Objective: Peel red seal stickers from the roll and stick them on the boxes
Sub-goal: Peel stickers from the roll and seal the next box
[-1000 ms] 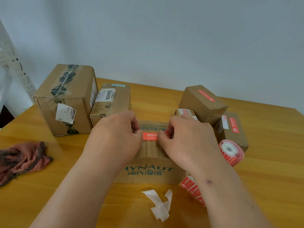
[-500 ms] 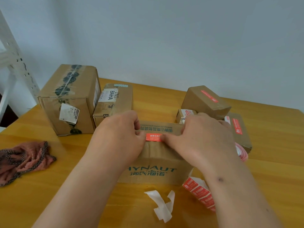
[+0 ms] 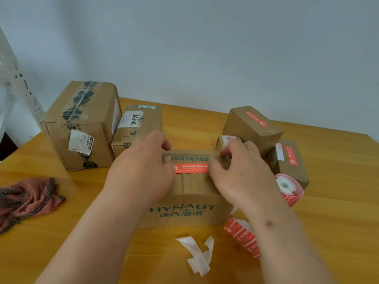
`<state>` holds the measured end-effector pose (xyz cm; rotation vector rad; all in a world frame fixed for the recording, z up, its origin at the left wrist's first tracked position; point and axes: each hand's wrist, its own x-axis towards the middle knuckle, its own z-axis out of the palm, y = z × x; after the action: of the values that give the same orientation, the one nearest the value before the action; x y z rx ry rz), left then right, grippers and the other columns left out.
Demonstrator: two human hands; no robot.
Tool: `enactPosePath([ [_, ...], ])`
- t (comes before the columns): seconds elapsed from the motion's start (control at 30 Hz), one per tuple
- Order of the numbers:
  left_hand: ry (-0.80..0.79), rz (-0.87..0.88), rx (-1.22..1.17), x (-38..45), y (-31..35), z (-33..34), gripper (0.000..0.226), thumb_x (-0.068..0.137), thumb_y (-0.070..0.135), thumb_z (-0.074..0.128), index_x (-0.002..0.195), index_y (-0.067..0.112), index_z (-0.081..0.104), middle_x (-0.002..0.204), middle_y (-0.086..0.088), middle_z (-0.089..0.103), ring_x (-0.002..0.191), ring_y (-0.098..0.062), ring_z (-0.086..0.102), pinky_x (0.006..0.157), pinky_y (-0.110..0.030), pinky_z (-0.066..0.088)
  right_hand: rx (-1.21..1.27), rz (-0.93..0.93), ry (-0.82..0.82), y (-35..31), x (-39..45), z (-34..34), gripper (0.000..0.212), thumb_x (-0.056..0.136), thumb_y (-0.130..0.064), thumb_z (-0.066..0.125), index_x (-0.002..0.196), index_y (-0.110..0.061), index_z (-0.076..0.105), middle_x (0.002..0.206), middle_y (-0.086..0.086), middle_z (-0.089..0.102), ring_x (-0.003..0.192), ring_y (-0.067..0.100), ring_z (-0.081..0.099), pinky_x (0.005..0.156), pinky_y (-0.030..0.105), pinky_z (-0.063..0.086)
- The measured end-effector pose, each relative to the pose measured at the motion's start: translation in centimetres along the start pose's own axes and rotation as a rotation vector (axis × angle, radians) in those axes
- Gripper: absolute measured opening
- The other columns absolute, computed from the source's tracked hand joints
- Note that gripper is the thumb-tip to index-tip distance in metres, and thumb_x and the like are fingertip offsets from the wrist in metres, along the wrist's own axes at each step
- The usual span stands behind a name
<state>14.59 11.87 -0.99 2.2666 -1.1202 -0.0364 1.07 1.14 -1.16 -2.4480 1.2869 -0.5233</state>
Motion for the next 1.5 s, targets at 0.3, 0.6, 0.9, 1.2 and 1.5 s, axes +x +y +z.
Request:
enactPosePath([
  [0.3,0.013,-0.022,-0.047,-0.3,0.1,0.0,0.03,0.081,0.038,0.067,0.102,0.034,0.046,0.089,0.01,0.052,0.075,-0.01,0.052,0.06,-0.029,0.04,-0.001,0.04,-0.027,0.0,-0.4,0.3,0.047,0.077,-0.068,0.049,0.11,-0.037,0.04,0.106,-0.011,0.04,0.088,0.013,0.054,0.077,0.039,0.053],
  [0.6,0.046,-0.053,-0.082,0.2,-0.5,0.0,0.026,0.087,0.022,0.063,0.106,0.03,0.047,0.095,0.009,0.052,0.08,-0.009,0.05,0.06,-0.023,0.036,-0.031,0.06,-0.026,-0.3,0.2,0.1,0.031,0.086,-0.061,0.043,0.102,-0.035,0.04,0.099,-0.01,0.047,0.086,0.015,0.056,0.079,0.042,0.051],
  [0.9,0.016,-0.055,-0.117,0.2,-0.4,-0.2,0.034,0.082,0.038,0.069,0.105,0.036,0.045,0.093,0.011,0.051,0.079,-0.005,0.05,0.06,-0.023,0.036,-0.024,0.078,-0.044,-0.5,0.0,0.1,0.047,0.076,-0.075,0.045,0.101,-0.036,0.038,0.091,-0.015,0.043,0.084,0.013,0.055,0.076,0.04,0.051],
  [1.2,0.115,-0.054,-0.207,-0.5,-0.9,0.3,0.039,0.082,0.001,0.057,0.106,0.031,0.054,0.095,0.016,0.047,0.08,-0.001,0.049,0.057,-0.014,0.035,-0.011,0.029,-0.068,-0.2,-0.4,-0.2,0.036,0.083,-0.063,0.047,0.106,-0.036,0.04,0.095,-0.013,0.044,0.083,0.011,0.056,0.074,0.038,0.053],
  [1.5,0.167,-0.222,-0.465,-2.3,-3.6,0.9,0.017,0.087,0.046,0.059,0.095,0.03,0.058,0.102,0.007,0.058,0.085,-0.004,0.054,0.066,-0.028,0.044,0.142,0.074,-0.273,1.8,-1.5,-1.8,0.054,0.084,-0.069,0.045,0.131,-0.043,0.034,0.092,-0.026,0.047,0.084,0.003,0.052,0.063,0.024,0.041],
])
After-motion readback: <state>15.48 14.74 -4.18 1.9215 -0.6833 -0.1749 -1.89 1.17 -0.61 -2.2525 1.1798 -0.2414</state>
